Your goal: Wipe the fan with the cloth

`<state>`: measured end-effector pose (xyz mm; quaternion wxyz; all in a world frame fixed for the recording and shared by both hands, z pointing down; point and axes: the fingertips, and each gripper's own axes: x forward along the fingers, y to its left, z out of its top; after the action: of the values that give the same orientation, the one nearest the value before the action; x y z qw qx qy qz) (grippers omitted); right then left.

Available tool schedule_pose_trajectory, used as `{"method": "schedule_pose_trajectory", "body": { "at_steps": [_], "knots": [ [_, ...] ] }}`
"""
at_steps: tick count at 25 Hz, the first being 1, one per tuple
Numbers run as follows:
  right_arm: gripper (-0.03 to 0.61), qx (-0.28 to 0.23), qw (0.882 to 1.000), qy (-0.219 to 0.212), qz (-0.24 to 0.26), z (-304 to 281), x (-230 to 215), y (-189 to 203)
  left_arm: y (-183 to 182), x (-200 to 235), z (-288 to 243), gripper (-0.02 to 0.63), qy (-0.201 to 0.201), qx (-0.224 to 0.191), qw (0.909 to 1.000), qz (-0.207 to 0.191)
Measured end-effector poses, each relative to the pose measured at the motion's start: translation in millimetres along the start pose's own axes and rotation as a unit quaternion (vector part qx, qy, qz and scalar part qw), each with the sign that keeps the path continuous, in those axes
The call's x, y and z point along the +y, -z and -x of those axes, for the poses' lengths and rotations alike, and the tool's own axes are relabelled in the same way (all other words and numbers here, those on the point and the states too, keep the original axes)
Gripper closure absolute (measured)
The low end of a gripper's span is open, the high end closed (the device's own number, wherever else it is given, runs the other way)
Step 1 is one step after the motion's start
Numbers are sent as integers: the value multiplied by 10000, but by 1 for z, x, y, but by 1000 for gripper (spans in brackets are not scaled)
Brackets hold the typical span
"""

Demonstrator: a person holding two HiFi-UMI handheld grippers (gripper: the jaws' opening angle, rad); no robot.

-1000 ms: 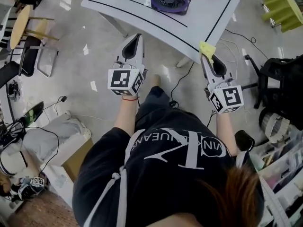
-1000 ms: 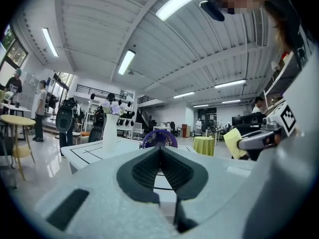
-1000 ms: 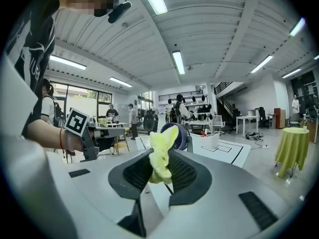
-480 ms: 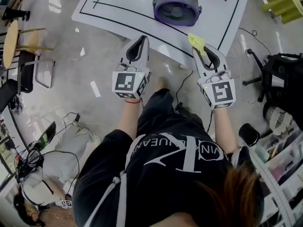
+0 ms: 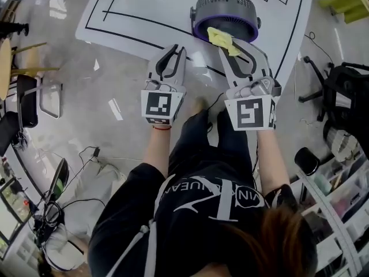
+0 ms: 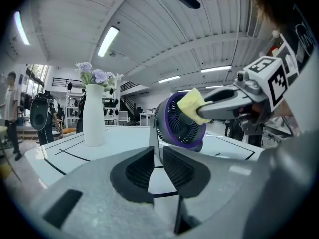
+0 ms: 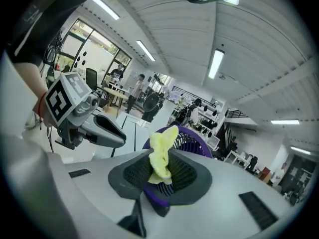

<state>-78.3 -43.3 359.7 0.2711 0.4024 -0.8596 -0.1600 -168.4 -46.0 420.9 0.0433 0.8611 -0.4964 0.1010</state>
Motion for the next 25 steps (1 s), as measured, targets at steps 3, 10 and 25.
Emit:
{"method": "schedule_pose_trajectory", "body": {
  "at_steps": [3,10,25],
  "knots": [
    [492,-52,9987,5,512,-9,-2,-10,1,3,-10,554,-102,71,9997,-212],
    [492,146,9798,-78,1995,-20,6,-10,-1,-5,-40,532,82,321,9981,-512],
    [497,484,9398,988,3234,-16,-26,-12,-4,-9,-60,594,193,212,9988,-394]
  ]
}}
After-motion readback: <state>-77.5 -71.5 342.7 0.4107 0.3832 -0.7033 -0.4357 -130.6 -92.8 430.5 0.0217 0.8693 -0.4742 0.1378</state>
